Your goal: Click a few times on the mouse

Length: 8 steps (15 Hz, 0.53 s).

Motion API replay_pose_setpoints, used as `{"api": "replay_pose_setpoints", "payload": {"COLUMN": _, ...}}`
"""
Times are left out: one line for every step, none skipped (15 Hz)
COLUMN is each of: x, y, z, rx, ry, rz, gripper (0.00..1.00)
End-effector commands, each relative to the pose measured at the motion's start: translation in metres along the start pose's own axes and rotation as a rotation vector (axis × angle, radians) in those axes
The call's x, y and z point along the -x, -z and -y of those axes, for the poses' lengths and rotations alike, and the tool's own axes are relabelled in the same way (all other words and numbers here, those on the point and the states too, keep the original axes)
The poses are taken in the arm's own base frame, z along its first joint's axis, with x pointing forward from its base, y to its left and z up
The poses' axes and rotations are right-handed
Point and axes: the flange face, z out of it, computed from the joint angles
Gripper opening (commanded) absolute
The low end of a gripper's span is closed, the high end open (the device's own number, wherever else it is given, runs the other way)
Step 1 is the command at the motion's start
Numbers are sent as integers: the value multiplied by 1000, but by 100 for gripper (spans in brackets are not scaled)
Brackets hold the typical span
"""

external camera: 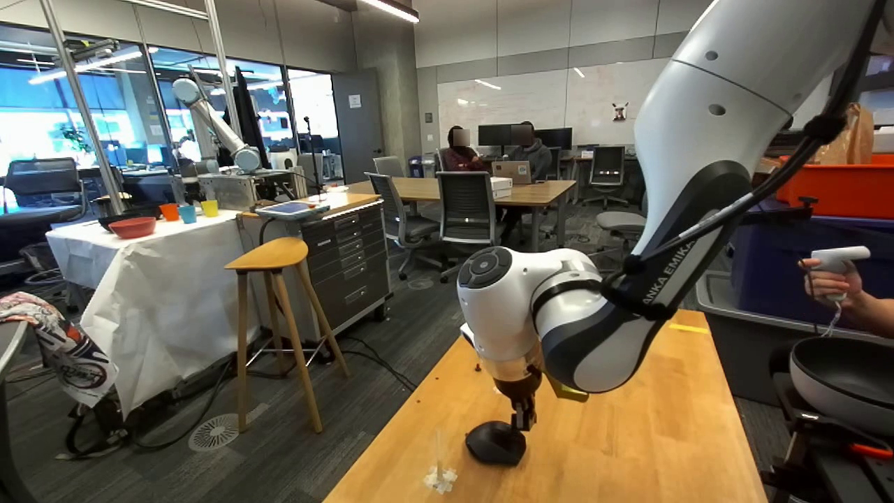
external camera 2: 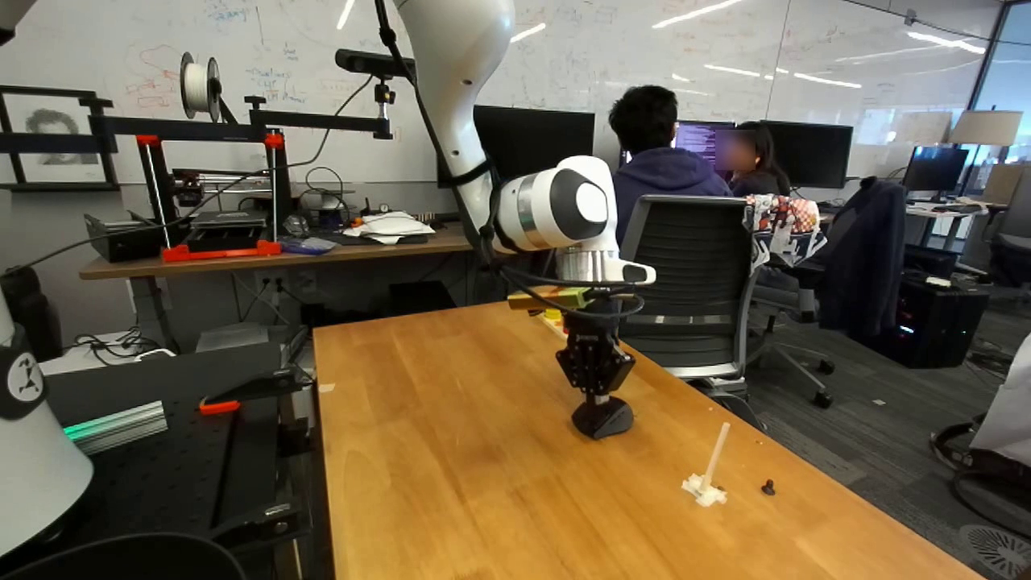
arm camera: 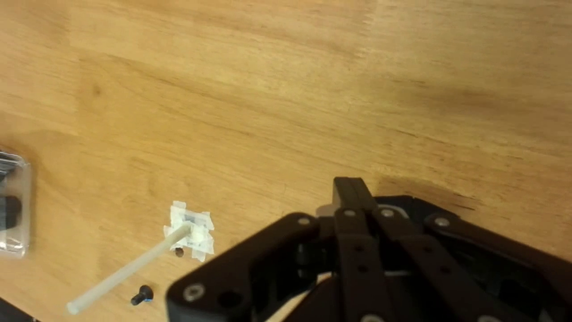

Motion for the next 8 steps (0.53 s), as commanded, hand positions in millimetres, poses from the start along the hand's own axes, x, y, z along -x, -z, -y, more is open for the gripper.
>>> {"api": "replay_pose_setpoints", "payload": {"x": 16, "y": 36, "z": -17, "rx": -9, "ry": 16, "rz": -9, "gripper": 0}}
{"api": "replay_pose_setpoints", "payload": {"x": 18, "y": 43, "z": -20, "rx": -8, "ry": 13, "rz": -16, "gripper": 0}}
{"api": "replay_pose_setpoints", "payload": {"x": 22, "y": 51, "z": -23, "rx": -10, "ry": 14, "rz": -25, "gripper": 0}}
{"api": "replay_pose_setpoints", "payload": {"x": 25, "y": 58, "z": -25, "rx": -12, "ry": 12, "rz": -32, "gripper": 0}}
{"api": "replay_pose_setpoints", "payload": {"x": 28, "y": 66, "z": -27, "rx": -15, "ry": 14, "rz": -39, "gripper": 0}}
{"api": "replay_pose_setpoints", "payload": {"x": 32, "y": 73, "z": -29, "rx": -12, "ry": 13, "rz": -47, "gripper": 0}}
{"api": "replay_pose_setpoints", "payload": {"x": 37, "y": 81, "z": -30, "rx": -9, "ry": 14, "rz": -58, "gripper": 0}}
{"api": "replay_pose_setpoints", "payload": {"x": 41, "y": 88, "z": -32, "rx": -8, "ry": 17, "rz": -66, "gripper": 0}}
